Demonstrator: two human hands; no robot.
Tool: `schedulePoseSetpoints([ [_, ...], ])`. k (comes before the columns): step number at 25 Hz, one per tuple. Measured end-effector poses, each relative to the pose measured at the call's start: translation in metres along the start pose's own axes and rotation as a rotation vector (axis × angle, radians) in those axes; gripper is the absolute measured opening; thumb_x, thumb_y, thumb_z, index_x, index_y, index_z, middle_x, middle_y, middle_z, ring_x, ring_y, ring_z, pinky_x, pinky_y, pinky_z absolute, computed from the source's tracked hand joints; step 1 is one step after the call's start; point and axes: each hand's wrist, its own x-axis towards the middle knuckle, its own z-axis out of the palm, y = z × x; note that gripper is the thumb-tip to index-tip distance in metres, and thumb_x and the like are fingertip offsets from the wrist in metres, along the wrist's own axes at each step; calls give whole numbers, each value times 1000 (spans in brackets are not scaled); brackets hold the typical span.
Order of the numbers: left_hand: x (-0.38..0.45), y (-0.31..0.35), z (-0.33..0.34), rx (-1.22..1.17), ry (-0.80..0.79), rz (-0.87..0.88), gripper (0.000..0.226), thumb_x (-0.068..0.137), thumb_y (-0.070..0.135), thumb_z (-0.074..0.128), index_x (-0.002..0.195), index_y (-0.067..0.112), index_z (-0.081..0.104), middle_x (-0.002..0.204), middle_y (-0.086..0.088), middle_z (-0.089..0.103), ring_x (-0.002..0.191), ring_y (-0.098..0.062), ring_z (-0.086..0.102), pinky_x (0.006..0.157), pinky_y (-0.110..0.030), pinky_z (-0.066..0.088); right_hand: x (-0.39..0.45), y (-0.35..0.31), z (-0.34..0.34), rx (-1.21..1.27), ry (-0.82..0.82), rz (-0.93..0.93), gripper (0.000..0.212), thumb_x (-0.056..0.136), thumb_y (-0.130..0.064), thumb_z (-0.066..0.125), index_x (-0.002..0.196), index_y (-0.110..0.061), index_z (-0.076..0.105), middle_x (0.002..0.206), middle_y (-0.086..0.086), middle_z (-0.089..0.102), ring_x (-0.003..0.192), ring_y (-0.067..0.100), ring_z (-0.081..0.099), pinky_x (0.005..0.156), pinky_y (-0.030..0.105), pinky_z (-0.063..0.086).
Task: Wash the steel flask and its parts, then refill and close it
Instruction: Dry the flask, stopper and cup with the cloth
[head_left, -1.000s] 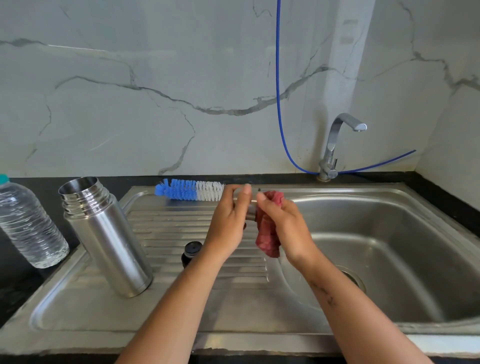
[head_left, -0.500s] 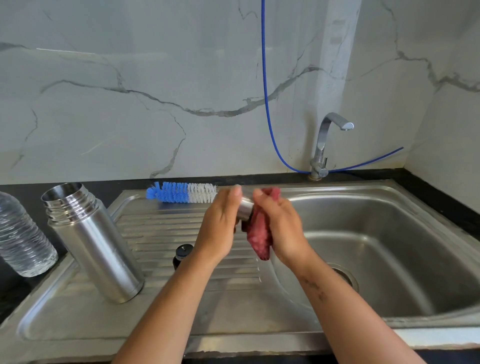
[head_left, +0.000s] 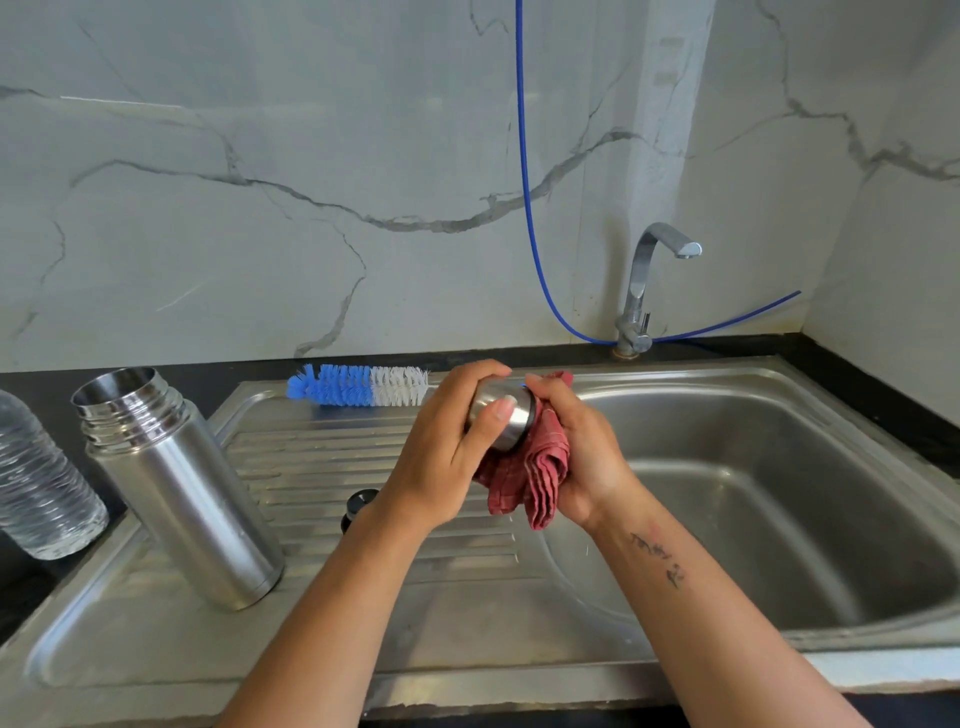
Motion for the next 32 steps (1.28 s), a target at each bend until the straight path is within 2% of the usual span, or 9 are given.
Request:
schedulePoseSetpoints([
  [2,3,3,-2,-33,-71,-81,47,102,57,38,127,24,60,115,5,69,107,-14,65,92,-30,52,-1,-3,-2,-53,41,-40,32,93,-26,66,107,3,67,96,25,65,93,39,65,96,69,50],
  [4,3,0,0,-103,-96,-425,76,95,81,22,118,24,67,109,-5,72,100,-17,69,94,-38,54,0,-4,-1,-308,87,-192,34,100,-25,61,76,-2,58,68,15,56,65,25,57,70,53,59],
  [6,3,-4,2,-88,-73,-590,87,89,88,17,107,21,71,99,-17,70,89,-21,71,90,-45,56,-4,1,4,-516,55,-279,43,104,-23,57,64,-13,45,54,1,43,52,16,44,53,38,47],
  [12,-1,-4,2,46,6,-6,46,104,55,32,123,21,58,84,11,63,75,-7,60,70,-31,50,-11,-15,4,-163,65,47,25,99,-28,62,97,-3,59,66,16,53,47,29,54,45,40,55],
  [17,3,-10,8,-153,-75,-548,92,84,92,21,93,12,64,75,-1,61,77,-19,61,76,-38,55,-7,-5,5,-588,132,-173,35,102,-30,59,71,-13,52,59,9,44,51,27,50,54,54,54],
  [20,-2,-7,4,58,79,-36,48,105,52,30,99,15,60,82,3,60,75,-16,58,68,-29,46,-10,-11,11,-188,78,-15,22,102,-22,57,85,-8,57,62,9,51,42,19,54,41,30,50],
  [22,-1,-6,2,19,52,73,42,106,43,33,112,12,62,92,0,65,82,-15,62,71,-28,48,-16,-18,13,-33,20,41,21,102,-19,56,89,-3,60,64,11,57,41,17,58,40,26,50],
  [27,1,-2,8,-236,-45,-578,96,84,91,23,85,4,62,69,-11,62,66,-16,58,67,-40,50,-5,-5,4,-603,120,-219,45,103,-23,58,57,-23,58,53,0,50,49,18,52,63,50,56],
  [32,-4,-9,2,66,106,73,52,106,53,33,103,11,63,69,6,57,61,-15,54,55,-38,45,-6,-10,4,-40,34,131,19,99,-22,59,104,-4,60,78,17,51,46,21,54,42,28,50],
])
